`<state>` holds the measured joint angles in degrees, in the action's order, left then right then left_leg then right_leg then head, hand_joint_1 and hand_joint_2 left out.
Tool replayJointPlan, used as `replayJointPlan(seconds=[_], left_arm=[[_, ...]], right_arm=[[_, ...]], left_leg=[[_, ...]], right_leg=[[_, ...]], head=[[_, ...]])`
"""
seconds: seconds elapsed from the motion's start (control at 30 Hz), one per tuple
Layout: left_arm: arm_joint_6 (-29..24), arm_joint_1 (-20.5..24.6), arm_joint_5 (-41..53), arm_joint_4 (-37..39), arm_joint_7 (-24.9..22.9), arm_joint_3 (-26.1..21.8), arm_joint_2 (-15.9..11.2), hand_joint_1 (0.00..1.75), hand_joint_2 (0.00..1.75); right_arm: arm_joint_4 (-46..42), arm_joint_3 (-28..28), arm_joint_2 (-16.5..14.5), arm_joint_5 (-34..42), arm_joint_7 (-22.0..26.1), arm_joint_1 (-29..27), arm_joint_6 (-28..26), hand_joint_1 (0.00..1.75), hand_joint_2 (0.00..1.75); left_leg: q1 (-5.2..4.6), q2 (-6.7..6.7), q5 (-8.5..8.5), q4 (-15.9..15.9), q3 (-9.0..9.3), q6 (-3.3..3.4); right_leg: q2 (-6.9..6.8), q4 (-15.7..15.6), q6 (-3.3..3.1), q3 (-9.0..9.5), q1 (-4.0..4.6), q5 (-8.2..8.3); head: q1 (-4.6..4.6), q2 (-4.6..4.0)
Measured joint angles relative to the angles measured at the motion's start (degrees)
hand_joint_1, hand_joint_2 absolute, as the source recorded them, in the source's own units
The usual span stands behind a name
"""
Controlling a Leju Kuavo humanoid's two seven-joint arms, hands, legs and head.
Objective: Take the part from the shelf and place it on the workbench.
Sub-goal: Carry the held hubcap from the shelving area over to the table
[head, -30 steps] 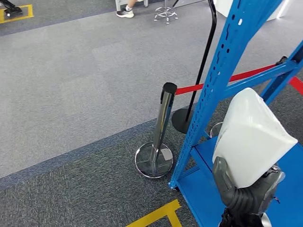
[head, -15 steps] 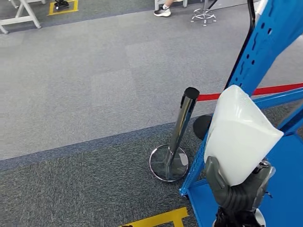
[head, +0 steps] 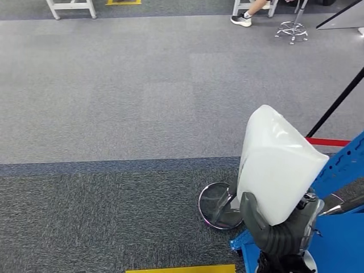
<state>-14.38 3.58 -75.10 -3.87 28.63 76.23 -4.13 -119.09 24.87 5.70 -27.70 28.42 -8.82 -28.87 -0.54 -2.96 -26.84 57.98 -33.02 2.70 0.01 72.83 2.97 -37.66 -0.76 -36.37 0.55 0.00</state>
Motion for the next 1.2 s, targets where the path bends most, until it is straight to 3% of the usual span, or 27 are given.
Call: replayJointPlan(seconds=[0.03,0.1,0.17,0.23,0.27,0.33,0.4,0.47,0.5,0.6,0.67,0.87,0.9,0.97,1.0,1.03,1.07,1.1,1.13,1.17,1.2], left_arm=[[0.0,0.0,0.0,0.0,0.0,0.0,0.0,0.0,1.75],[0.0,0.1,0.0,0.0,0.0,0.0,0.1,0.0,1.75],[0.0,0.2,0.0,0.0,0.0,0.0,0.0,0.0,1.75],[0.0,0.0,0.0,0.0,0.0,0.0,-0.1,0.0,1.75],[0.0,-0.1,0.0,0.0,0.0,0.0,-0.1,0.0,1.75],[0.0,-0.2,0.0,-0.1,0.0,0.1,-0.1,0.0,1.75],[0.0,0.0,0.0,-0.1,0.0,0.1,0.0,0.0,1.75],[0.0,0.1,0.0,-0.1,0.0,0.1,0.1,0.0,1.75],[0.0,0.0,0.0,-0.1,0.1,0.1,0.1,0.0,1.75],[0.0,-0.2,0.0,-0.1,0.1,0.1,0.0,0.0,1.75],[0.0,-0.2,0.0,-0.1,0.1,0.2,0.0,0.0,1.75],[0.0,-0.2,0.0,-0.1,0.1,0.2,0.0,0.0,1.75],[0.0,-0.2,0.0,-0.1,0.1,0.2,0.0,0.0,1.75],[0.0,0.0,0.0,-0.1,0.1,0.3,0.0,0.0,1.75],[0.0,0.0,0.0,-0.1,0.2,0.4,-0.1,0.0,1.75],[0.0,0.0,0.0,-0.1,0.2,0.5,-0.1,0.0,1.75],[0.0,0.0,0.0,-0.1,0.3,0.6,-0.1,0.0,1.75],[0.0,0.0,0.0,-0.1,0.3,0.7,-0.1,0.0,1.75],[0.0,0.2,0.0,-0.1,0.3,0.7,0.0,0.0,1.75],[0.0,0.2,0.0,-0.1,0.3,0.7,0.0,0.0,1.75],[0.0,0.3,0.0,-0.1,0.3,0.8,-0.1,0.0,1.75]], right_arm=[[0.0,0.0,0.1,0.0,0.0,0.0,0.0,1.75,1.75],[0.1,0.1,0.2,0.1,0.0,0.0,0.0,1.75,1.75],[0.1,0.1,0.2,0.1,0.0,0.0,0.0,1.75,1.75],[0.1,0.1,0.3,0.1,0.0,0.1,0.1,1.75,1.75],[0.1,0.2,0.3,0.1,0.0,0.3,0.2,1.75,1.75],[0.1,0.2,0.3,0.1,-0.1,0.4,0.5,1.75,1.75],[0.1,0.2,0.3,0.0,-0.1,0.4,0.7,1.75,1.75],[0.1,0.3,0.3,0.0,-0.2,0.4,0.9,1.75,1.75],[0.1,0.3,0.3,0.0,-0.2,0.4,0.9,1.75,1.75],[0.1,0.4,0.3,0.0,-0.1,0.5,1.0,1.75,1.75],[0.1,0.4,0.3,0.0,-0.1,0.6,1.0,1.75,1.75],[0.1,0.4,0.3,0.0,-0.1,0.6,1.0,1.75,1.75],[0.1,0.4,0.3,0.0,-0.1,0.6,1.0,1.75,1.75],[0.1,0.4,0.3,0.0,-0.2,0.7,1.1,1.75,1.75],[0.1,0.4,0.3,0.1,-0.2,0.7,1.1,1.75,1.75],[0.1,0.5,0.3,0.1,-0.2,0.8,1.1,1.75,1.75],[0.2,0.6,0.3,0.1,-0.2,0.8,1.2,1.75,1.75],[0.3,0.7,0.3,0.2,-0.2,0.8,1.2,1.75,1.75],[0.4,0.7,0.3,0.2,-0.2,0.8,1.2,1.75,1.75],[0.4,0.7,0.3,0.2,-0.2,0.7,1.2,1.75,1.75],[0.5,0.7,0.3,0.2,-0.2,0.7,1.2,1.75,1.75]], left_leg=[[0.04,-0.85,-0.1,0.1,0.16,-0.11],[0.13,-2.48,-0.42,0.4,0.25,-0.53],[0.23,-3.83,-0.49,0.7,-0.25,-1.12],[0.41,-4.99,-0.31,0.8,-0.75,-1.66],[0.41,-4.58,-0.45,1.0,-0.85,-1.9],[0.28,-1.67,-2.18,3.9,-2.08,-2.4],[0.33,1.44,-5.59,10.8,-5.36,-2.81],[0.54,2.15,-7.45,16.7,-8.26,-2.99],[0.59,2.25,-6.85,16.9,-8.39,-2.97],[0.45,3.57,-1.38,7.9,-3.83,-2.43],[0.34,4.39,0.28,4.4,-1.98,-2.18],[0.33,4.48,0.32,4.2,-1.9,-2.17],[0.24,4.98,0.27,3.7,-1.67,-2.12],[-0.33,6.04,-0.22,2.1,-1.08,-1.82],[-0.46,5.94,-0.39,1.2,-0.6,-1.46],[-0.44,4.84,-0.45,0.5,-0.28,-0.99],[-0.19,2.85,-0.36,0.2,0.05,-0.65],[0.11,0.47,-0.37,0.0,0.33,-0.51],[0.25,-1.58,-0.53,0.3,0.2,-0.65],[0.36,-3.21,-0.6,0.6,-0.05,-1.05],[0.46,-4.22,-0.6,0.8,-0.39,-1.48]], right_leg=[[0.34,-3.0,-0.05,0.8,-0.04,2.51],[2.79,-10.3,-0.13,3.57,-0.33,6.52],[4.78,-13.9,-0.38,5.29,-0.51,7.2],[4.17,-14.3,-0.85,5.77,-0.43,6.97],[3.51,-14.5,-1.15,5.91,-0.44,7.01],[1.91,-14.7,-1.85,6.31,-0.48,6.97],[0.09,-14.8,-2.35,6.53,-0.25,6.72],[-1.75,-14.8,-2.52,6.68,-0.06,6.47],[-2.56,-14.8,-2.53,6.8,0.0,6.34],[-4.52,-14.8,-2.41,7.47,0.11,5.87],[-4.99,-14.8,-2.34,7.72,0.14,5.71],[-5.01,-14.8,-2.34,7.73,0.14,5.71],[-5.09,-14.8,-2.31,7.76,0.14,5.67],[-6.02,-14.8,-1.83,7.85,0.36,5.39],[-6.23,-14.7,-1.35,8.03,0.38,4.99],[-4.98,-11.3,-0.81,6.49,0.37,3.11],[-3.28,-8.4,-0.44,4.71,0.23,2.57],[-0.04,-7.9,-0.06,3.99,-0.1,3.02],[3.09,-8.0,0.03,3.33,-0.43,3.64],[4.61,-11.3,-0.05,4.31,-0.64,5.8],[5.91,-14.0,-0.22,5.54,-0.79,6.69]], head=[[0.01,0.0],[-0.01,0.0],[-0.03,0.0],[-0.09,0.0],[-0.13,0.0],[-0.43,0.0],[-0.68,0.0],[-0.69,0.0],[-0.7,0.0],[-0.7,0.0],[-0.7,0.0],[-0.7,0.0],[-0.69,0.0],[-0.62,0.0],[-0.54,0.0],[-0.36,0.0],[-0.19,0.0],[-0.06,0.0],[0.03,0.0],[0.0,0.0],[0.0,0.0]])
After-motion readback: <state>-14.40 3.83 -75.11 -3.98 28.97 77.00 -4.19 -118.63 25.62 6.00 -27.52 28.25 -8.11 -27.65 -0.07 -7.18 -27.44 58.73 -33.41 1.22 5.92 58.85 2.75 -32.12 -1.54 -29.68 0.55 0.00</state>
